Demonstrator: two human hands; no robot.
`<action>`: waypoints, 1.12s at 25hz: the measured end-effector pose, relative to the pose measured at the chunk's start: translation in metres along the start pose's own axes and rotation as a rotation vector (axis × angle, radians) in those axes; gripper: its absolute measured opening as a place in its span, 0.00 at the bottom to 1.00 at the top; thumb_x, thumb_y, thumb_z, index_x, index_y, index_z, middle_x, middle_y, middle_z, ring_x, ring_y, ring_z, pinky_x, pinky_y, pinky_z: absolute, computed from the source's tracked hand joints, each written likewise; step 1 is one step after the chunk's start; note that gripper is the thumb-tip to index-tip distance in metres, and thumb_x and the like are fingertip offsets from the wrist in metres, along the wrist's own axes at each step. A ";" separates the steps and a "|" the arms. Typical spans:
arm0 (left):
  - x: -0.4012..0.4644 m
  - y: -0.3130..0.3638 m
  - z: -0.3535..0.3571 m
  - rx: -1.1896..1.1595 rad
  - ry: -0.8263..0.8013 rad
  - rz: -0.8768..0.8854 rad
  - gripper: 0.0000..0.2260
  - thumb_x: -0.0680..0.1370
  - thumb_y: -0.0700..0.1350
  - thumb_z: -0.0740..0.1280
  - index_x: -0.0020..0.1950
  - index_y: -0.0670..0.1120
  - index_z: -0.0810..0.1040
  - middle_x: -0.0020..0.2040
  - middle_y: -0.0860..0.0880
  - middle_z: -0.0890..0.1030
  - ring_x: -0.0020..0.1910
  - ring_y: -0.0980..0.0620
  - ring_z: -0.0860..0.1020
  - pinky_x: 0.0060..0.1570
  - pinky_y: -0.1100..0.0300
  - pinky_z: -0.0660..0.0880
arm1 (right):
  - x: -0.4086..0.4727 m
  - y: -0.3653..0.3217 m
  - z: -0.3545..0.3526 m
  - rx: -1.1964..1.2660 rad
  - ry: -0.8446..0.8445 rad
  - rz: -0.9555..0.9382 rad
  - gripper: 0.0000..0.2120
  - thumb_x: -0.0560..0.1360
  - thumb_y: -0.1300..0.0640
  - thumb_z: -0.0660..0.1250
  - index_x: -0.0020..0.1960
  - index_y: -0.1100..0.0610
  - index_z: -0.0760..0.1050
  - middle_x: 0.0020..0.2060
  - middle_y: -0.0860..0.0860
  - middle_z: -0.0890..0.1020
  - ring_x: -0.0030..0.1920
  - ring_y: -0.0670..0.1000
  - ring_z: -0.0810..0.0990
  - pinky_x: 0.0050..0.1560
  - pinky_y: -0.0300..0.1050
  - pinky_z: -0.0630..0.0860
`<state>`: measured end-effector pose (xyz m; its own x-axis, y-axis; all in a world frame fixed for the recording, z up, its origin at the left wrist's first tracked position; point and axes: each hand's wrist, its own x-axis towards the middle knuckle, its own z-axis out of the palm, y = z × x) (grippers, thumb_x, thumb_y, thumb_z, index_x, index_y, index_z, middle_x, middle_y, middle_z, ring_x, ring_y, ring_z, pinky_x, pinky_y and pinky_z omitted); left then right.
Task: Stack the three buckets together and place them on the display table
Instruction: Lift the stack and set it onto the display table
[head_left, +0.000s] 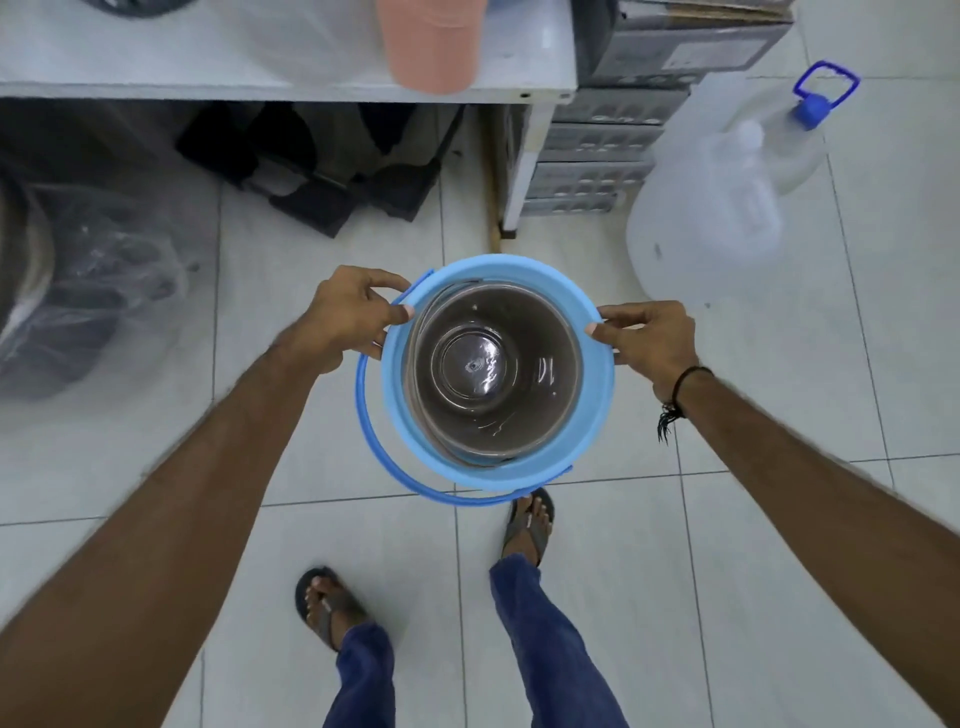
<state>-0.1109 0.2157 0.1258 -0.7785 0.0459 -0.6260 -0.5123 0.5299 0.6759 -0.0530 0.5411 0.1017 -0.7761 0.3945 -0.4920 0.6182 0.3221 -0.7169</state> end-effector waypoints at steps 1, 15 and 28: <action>0.012 0.010 0.019 -0.002 -0.002 -0.009 0.17 0.75 0.42 0.75 0.63 0.48 0.80 0.40 0.45 0.84 0.35 0.49 0.84 0.30 0.60 0.81 | 0.016 0.005 -0.013 -0.012 0.019 0.004 0.13 0.64 0.60 0.80 0.49 0.57 0.85 0.38 0.51 0.85 0.41 0.53 0.84 0.48 0.55 0.83; 0.161 -0.109 0.205 0.160 0.239 -0.275 0.11 0.73 0.48 0.76 0.53 0.47 0.83 0.50 0.44 0.84 0.46 0.46 0.83 0.48 0.59 0.80 | 0.157 0.181 0.055 -0.274 0.014 0.232 0.13 0.71 0.56 0.73 0.55 0.53 0.83 0.53 0.54 0.85 0.53 0.55 0.83 0.57 0.39 0.74; 0.131 -0.194 0.256 -0.227 0.238 -0.542 0.17 0.82 0.54 0.61 0.62 0.43 0.79 0.55 0.43 0.82 0.53 0.43 0.81 0.55 0.50 0.80 | 0.159 0.245 0.082 -0.031 -0.164 0.575 0.15 0.71 0.39 0.70 0.45 0.52 0.78 0.52 0.56 0.84 0.48 0.55 0.83 0.50 0.54 0.81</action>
<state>-0.0204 0.3352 -0.1870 -0.4326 -0.3820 -0.8166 -0.9003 0.2306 0.3691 -0.0349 0.6123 -0.1928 -0.3232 0.3760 -0.8684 0.9463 0.1217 -0.2995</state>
